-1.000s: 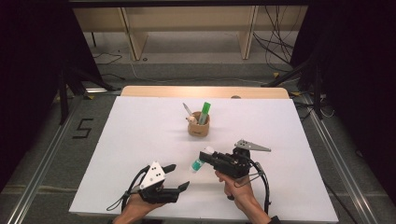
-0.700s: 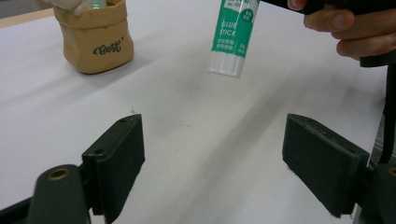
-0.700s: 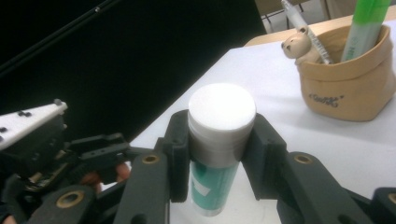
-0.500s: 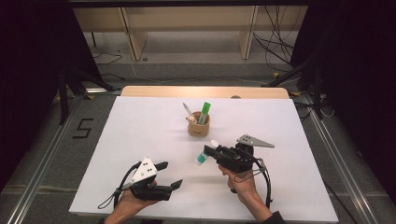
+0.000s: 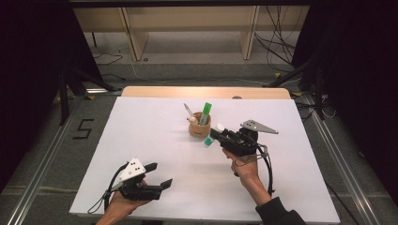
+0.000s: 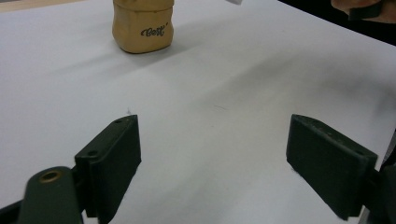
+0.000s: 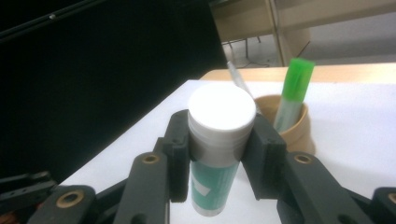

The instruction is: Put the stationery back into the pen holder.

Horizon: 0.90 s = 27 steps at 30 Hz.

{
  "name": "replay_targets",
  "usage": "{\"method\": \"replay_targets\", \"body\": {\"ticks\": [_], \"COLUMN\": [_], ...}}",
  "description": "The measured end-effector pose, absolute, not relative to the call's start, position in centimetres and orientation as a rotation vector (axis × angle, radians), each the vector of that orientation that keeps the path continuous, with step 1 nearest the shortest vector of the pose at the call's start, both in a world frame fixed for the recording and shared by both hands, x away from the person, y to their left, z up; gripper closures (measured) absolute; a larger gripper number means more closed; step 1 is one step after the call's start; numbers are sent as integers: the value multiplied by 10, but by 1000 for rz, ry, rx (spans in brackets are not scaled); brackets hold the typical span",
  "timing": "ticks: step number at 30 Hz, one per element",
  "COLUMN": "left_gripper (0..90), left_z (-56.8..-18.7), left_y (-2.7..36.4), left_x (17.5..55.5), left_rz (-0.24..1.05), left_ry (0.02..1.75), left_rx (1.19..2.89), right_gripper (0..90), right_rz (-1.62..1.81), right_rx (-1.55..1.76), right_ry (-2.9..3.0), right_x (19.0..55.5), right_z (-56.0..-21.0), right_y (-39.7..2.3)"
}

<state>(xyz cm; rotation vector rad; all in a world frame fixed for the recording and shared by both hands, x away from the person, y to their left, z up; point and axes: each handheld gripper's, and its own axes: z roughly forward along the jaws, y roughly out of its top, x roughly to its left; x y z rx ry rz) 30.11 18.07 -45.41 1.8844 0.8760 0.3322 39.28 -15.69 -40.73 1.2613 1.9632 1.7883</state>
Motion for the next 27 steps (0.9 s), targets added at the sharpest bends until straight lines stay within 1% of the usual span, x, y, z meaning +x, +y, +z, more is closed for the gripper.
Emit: {"method": "replay_targets", "body": {"ticks": [10,27], "left_gripper": [162,161], "left_z": [-457,-458], "left_y": [188,193], "left_x": [302,298], "left_rz": [333,371], "left_ry": [893,887], "left_rx": [1877,1889], "right_gripper": [656,655], "right_rz": [1756,1685], "right_rx": [1277,1346], "right_ry": [1920,1883], "right_x": [417,452], "right_z": [-393,-394], "right_y": [-153,-145]}}
